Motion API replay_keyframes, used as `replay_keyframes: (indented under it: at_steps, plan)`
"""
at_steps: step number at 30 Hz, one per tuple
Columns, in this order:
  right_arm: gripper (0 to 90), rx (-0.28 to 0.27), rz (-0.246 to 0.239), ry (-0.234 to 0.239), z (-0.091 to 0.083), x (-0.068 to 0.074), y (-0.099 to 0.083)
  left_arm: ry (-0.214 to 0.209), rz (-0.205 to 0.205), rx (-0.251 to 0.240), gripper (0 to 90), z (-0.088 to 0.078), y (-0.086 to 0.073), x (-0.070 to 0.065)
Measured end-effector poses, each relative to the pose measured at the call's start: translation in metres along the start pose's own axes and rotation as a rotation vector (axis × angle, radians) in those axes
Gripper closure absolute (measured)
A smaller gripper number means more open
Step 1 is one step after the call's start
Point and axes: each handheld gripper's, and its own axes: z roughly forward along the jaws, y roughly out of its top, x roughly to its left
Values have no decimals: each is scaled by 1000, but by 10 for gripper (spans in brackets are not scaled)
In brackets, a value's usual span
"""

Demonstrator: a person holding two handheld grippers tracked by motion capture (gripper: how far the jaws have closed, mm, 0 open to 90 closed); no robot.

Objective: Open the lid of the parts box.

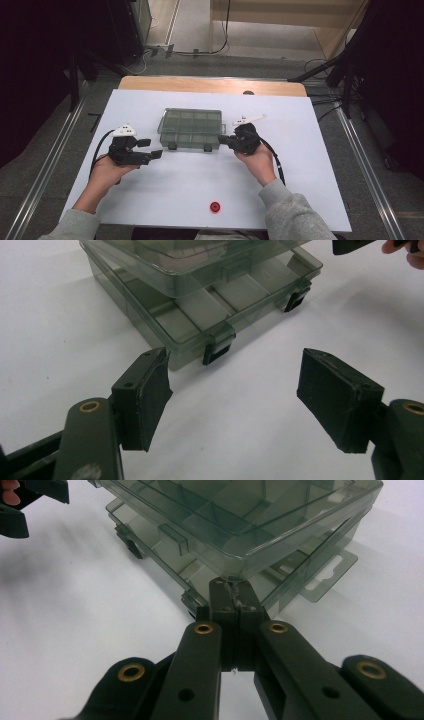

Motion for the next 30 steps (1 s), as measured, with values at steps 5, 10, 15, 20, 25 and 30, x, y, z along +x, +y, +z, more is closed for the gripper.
replay_keyframes:
  at_steps: [5,10,15,20,25,30]
  plan:
    - [900,8,-3,-1,1,0,3,4,8,1,286,2,5,2]
    - [900,5,-1,-3,0,0,6,9,14,7,286,6,11,7]
    - [900,4,6,-1,0,0,8,16,18,-7,286,7,18,11]
    - [900,6,7,0,-1,0,12,22,19,-12,286,11,23,16]
    - [900,3,9,4,-1,0,17,37,14,-10,287,15,26,22]
    - [900,-5,11,2,0,2,20,42,5,-22,288,20,25,28]
